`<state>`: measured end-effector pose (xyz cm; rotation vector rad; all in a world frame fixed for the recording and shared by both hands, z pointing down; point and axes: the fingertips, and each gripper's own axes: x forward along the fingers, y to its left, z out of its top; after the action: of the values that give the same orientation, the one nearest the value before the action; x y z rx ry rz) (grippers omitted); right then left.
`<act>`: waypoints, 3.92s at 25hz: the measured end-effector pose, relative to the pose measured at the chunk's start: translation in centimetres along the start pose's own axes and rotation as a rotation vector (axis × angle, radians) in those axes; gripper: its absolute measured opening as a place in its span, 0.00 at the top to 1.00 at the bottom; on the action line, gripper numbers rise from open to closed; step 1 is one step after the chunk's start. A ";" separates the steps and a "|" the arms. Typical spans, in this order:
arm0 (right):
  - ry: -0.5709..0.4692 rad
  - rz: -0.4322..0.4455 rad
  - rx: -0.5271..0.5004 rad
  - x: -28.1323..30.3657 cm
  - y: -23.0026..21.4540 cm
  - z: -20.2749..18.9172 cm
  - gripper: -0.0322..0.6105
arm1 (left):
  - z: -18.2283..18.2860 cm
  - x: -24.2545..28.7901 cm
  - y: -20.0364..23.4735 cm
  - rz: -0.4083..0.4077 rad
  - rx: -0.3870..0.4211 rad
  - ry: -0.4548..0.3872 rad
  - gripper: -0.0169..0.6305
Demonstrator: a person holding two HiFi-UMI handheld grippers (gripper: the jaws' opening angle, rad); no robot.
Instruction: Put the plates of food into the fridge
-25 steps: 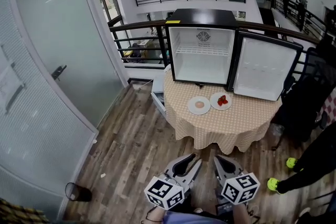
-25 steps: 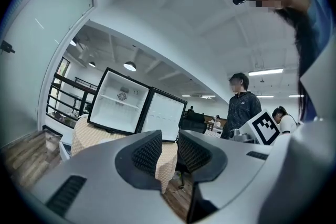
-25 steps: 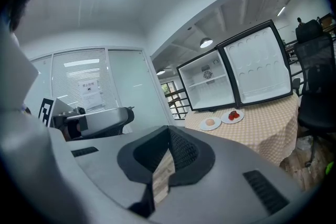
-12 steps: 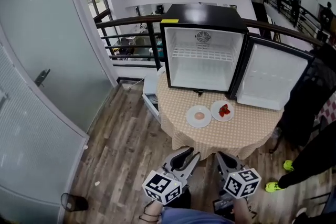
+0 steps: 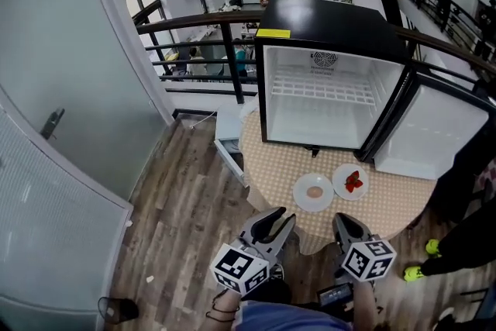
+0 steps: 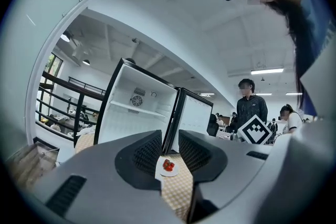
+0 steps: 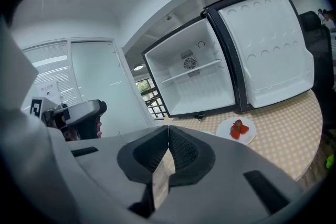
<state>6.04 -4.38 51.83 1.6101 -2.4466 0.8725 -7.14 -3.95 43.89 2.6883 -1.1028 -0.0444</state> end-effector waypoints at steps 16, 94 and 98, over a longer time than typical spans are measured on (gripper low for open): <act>0.008 -0.144 0.115 2.1 -6.7 0.9 0.93 | -3.1 8.4 1.0 -0.171 -0.054 0.143 0.81; 0.086 -0.188 0.361 22.4 -18.7 7.5 0.89 | -11.1 28.1 21.2 -0.015 -0.358 0.605 0.91; 0.061 -0.236 0.350 25.7 -19.3 8.5 0.89 | -11.4 29.3 24.2 0.058 -0.399 0.575 0.91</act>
<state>13.33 -35.13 62.19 1.8968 -2.0915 1.3399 -1.50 -38.67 62.25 2.1112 -0.8718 0.4418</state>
